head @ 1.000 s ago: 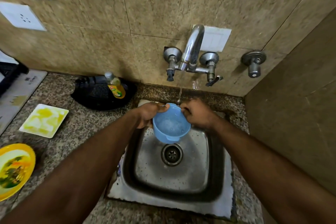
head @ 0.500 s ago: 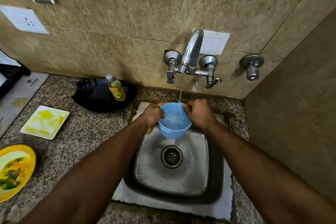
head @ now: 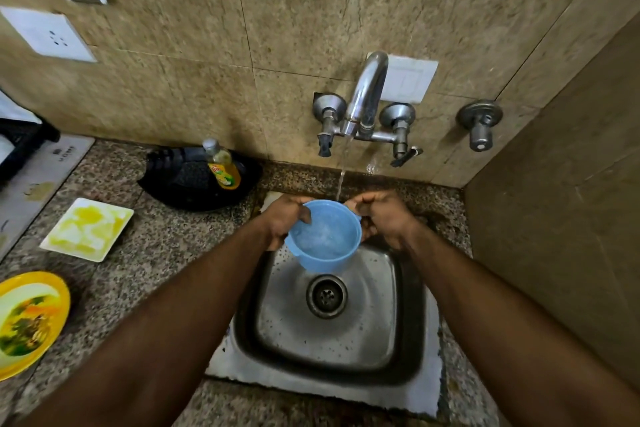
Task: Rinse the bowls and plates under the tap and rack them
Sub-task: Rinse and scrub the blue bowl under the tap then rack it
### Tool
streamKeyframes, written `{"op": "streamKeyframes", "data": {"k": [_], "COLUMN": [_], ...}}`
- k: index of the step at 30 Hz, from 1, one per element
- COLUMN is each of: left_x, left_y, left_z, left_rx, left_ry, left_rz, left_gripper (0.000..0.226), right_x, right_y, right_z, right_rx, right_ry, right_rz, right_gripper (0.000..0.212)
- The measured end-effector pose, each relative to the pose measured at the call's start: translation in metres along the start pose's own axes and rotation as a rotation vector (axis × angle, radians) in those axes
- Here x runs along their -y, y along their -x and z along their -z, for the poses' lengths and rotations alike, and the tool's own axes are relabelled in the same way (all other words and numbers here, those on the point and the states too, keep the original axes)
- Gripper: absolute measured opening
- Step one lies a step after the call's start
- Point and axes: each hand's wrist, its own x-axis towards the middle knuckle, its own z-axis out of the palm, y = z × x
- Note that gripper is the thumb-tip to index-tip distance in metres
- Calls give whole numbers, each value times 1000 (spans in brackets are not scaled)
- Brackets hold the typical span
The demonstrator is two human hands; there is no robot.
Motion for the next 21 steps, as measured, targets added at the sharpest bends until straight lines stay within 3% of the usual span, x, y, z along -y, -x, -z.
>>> {"op": "streamKeyframes", "data": {"k": [2, 5, 9, 13, 15, 19, 21], "left_x": [0, -4, -13, -16, -18, -22, -21], "left_y": [0, -1, -1, -10, -15, -13, -10], "left_z": [0, -5, -12, 1, 8, 8, 3], "left_rx": [11, 24, 8, -54, -79, -107, -120], "left_ry": [-30, -33, -19, 68, 90, 266, 364], "left_rz": [2, -14, -31, -23, -5, 72, 70], "left_gripper": [38, 43, 39, 37, 34, 43, 36], "right_x": [3, 6, 8, 6, 2, 5, 9], "right_y": [3, 2, -8, -8, -9, -16, -18], "right_z": [2, -7, -23, -19, -19, -29, -33], "right_rx": [40, -71, -282, -104, -37, -216, -289], "right_ry": [-30, -115, -131, 3, 30, 44, 39], "right_rz": [-24, -14, 24, 107, 93, 173, 180], "right_gripper": [17, 6, 31, 15, 23, 17, 13]}}
